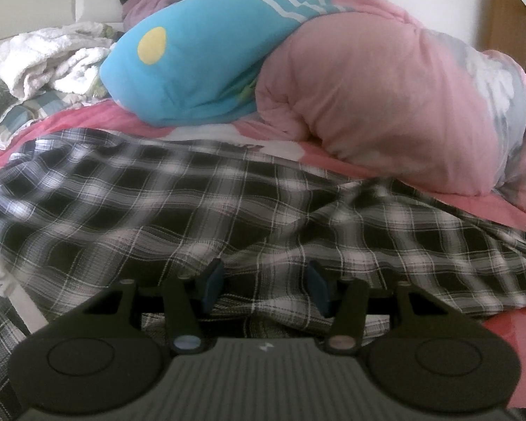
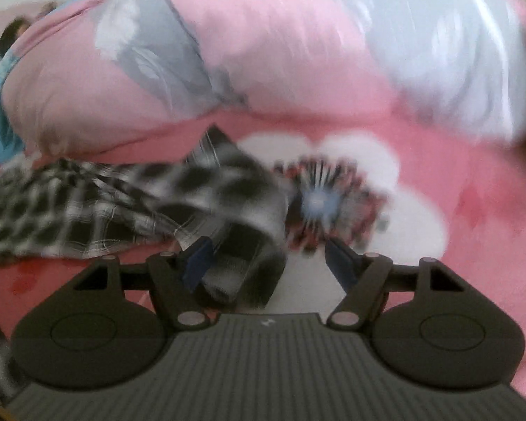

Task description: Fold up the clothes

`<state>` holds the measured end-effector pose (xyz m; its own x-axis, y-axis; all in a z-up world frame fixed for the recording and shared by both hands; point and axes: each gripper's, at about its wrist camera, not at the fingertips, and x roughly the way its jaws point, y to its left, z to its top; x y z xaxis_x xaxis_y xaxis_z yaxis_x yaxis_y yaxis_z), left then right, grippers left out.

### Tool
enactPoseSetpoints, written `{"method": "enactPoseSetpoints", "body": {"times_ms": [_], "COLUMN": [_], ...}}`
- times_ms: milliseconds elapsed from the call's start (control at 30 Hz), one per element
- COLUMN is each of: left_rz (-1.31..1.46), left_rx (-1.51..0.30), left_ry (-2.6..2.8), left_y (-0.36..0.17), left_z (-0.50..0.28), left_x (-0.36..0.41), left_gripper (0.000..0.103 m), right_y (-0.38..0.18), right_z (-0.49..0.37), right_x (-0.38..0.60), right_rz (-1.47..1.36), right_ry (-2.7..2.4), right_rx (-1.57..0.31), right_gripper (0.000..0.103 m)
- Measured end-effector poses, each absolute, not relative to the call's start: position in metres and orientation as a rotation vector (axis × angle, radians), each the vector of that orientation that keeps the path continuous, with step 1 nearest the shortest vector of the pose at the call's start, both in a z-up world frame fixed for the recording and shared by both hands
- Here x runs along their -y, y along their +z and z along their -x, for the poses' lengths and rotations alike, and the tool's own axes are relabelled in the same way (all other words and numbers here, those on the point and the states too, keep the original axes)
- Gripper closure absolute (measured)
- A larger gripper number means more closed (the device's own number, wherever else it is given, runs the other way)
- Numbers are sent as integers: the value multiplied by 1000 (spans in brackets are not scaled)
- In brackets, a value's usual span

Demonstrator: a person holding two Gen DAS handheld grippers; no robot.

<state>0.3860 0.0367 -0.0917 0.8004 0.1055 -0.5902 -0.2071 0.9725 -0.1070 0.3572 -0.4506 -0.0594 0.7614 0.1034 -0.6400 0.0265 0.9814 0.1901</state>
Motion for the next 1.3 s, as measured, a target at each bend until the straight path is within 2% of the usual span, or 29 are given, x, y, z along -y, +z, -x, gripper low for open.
{"method": "enactPoseSetpoints", "body": {"times_ms": [67, 133, 167, 200, 300, 433, 600, 767, 833, 867, 900, 967, 1067, 1200, 1300], "left_rz": [171, 172, 174, 178, 193, 204, 211, 212, 211, 211, 211, 210, 205, 202, 198], "left_rx": [-622, -623, -623, -622, -622, -622, -622, -623, -623, -623, -623, -623, -622, -622, -622], "left_ry": [168, 168, 168, 167, 164, 162, 162, 164, 165, 165, 166, 167, 169, 170, 171], "left_y": [-92, -91, -91, -91, -91, -90, -90, -90, -90, -90, -90, -90, -91, -91, -91], "left_z": [-386, -387, -387, -387, -385, -385, -383, -384, -385, -385, -385, -385, -385, -384, -384], "left_x": [-37, -37, -37, -38, -40, -42, -42, -43, -43, -43, -43, -43, -42, -43, -42], "left_gripper": [50, 50, 50, 50, 50, 50, 50, 50, 50, 50, 50, 50, 50, 50, 50], "right_y": [-73, -76, -74, -71, -40, 21, 62, 38, 16, 6, 0, -4, 6, 9, -12], "right_z": [-359, -353, -353, -353, -350, -343, -361, -424, -449, -459, -466, -469, -454, -410, -386], "right_x": [455, 450, 447, 443, 435, 403, 366, 364, 377, 384, 393, 414, 450, 496, 518], "right_rz": [-323, -322, -287, -252, -119, 210, 526, 608, 577, 554, 514, 364, 74, -293, -509], "right_ry": [71, 67, 51, 36, -29, -88, -115, -107, -120, -132, -147, -160, -153, -138, -126], "right_rx": [-732, -704, -701, -697, -606, -453, -372, -521, -629, -672, -705, -728, -681, -608, -647], "right_gripper": [31, 42, 84, 97, 97, 97, 96, 94, 80, 65, 51, 40, 32, 29, 32]}}
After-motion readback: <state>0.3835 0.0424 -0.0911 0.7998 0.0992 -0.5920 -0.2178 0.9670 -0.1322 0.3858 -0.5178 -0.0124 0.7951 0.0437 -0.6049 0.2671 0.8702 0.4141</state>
